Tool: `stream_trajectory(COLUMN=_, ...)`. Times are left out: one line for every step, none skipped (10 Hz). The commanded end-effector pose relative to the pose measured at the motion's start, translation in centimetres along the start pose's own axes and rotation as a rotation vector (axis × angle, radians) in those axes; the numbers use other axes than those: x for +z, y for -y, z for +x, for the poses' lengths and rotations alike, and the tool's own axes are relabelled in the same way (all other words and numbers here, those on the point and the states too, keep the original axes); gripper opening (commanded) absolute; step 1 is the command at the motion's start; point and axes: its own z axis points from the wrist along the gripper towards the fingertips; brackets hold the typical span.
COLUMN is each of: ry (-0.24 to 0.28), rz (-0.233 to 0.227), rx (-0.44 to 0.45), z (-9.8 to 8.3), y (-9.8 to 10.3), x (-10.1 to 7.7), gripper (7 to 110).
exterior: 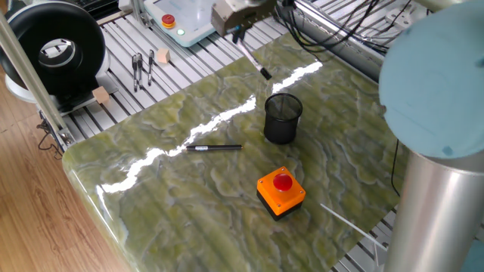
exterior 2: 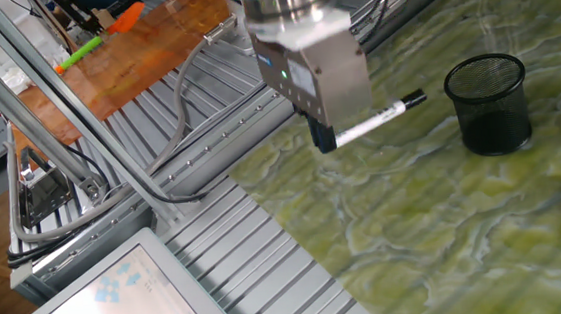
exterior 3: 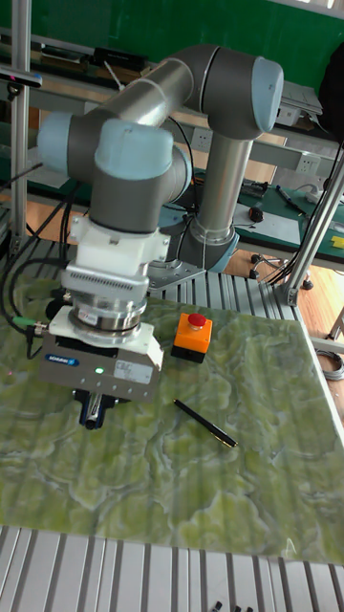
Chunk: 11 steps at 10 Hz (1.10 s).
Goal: Put the pen into the pen holder
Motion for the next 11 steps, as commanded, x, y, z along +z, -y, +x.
stream_trajectory(ry=0.048, rz=-0.028, rx=-0.028, z=-1.2, y=-3.1, x=-3.3, gripper=7)
stream_trajectory(ry=0.054, rz=-0.022, rx=-0.039, z=-1.3, y=-3.6, x=-3.8, gripper=7)
stream_trajectory(ry=0.066, rz=-0.027, rx=-0.049, z=-1.4, y=-4.1, x=-4.3, gripper=7)
stream_trajectory(ry=0.086, rz=-0.04, rx=-0.059, z=-1.5, y=-4.9, x=-5.1, gripper=7)
stream_trajectory(ry=0.103, rz=-0.055, rx=-0.065, z=-1.4, y=-5.7, x=-5.9, gripper=7)
stream_trajectory(ry=0.098, rz=-0.075, rx=-0.069, z=-0.6, y=-6.3, x=-6.5, gripper=7)
stream_trajectory(ry=0.088, rz=-0.075, rx=-0.079, z=0.0, y=-6.3, x=-6.7, gripper=7)
stream_trajectory(ry=0.082, rz=-0.068, rx=-0.085, z=0.5, y=-6.1, x=-7.0, gripper=7)
stream_trajectory(ry=0.076, rz=-0.062, rx=-0.09, z=1.1, y=-5.9, x=-7.2, gripper=7)
stream_trajectory(ry=0.066, rz=-0.051, rx=-0.098, z=1.8, y=-5.3, x=-7.4, gripper=7)
stream_trajectory(ry=0.063, rz=-0.051, rx=-0.104, z=2.3, y=-5.0, x=-7.5, gripper=7)
